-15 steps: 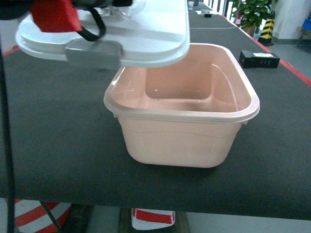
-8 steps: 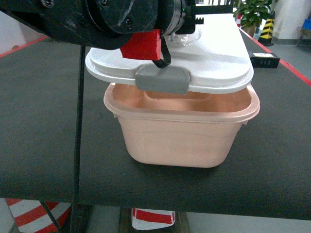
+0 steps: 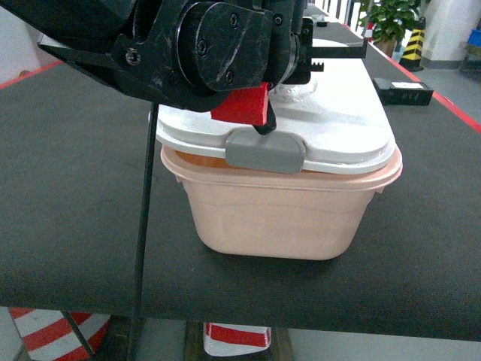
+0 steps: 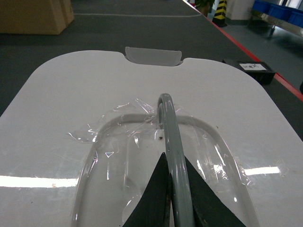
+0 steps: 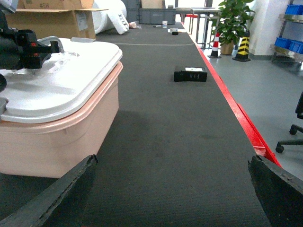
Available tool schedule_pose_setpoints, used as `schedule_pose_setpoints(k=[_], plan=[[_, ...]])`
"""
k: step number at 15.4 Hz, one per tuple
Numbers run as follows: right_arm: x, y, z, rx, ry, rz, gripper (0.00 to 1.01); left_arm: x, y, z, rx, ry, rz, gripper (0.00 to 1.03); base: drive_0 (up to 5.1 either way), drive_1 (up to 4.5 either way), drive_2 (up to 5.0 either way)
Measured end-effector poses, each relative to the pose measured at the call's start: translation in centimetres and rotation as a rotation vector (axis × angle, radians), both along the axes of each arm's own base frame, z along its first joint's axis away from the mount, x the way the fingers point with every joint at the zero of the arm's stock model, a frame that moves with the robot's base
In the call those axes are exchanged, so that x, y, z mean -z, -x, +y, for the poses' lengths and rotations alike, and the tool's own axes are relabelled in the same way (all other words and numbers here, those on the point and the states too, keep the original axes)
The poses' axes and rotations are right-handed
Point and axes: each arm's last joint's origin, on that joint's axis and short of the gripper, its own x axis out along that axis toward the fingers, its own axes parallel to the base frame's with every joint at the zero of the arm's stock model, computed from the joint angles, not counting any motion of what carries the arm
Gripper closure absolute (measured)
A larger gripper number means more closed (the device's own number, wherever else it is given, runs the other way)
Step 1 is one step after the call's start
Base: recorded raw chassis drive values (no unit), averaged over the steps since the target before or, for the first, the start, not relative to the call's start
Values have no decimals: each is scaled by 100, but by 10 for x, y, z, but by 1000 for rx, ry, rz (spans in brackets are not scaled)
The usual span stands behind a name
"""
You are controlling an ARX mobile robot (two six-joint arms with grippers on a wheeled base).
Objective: Pick capacitor and pack into box
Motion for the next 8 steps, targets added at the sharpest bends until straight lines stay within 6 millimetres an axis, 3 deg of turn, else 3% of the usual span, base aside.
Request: schedule_pose_setpoints(k=[8], plan=[[0, 0, 0, 0, 0, 0, 3, 13, -4, -3, 0, -7, 30, 101, 0, 0, 0]])
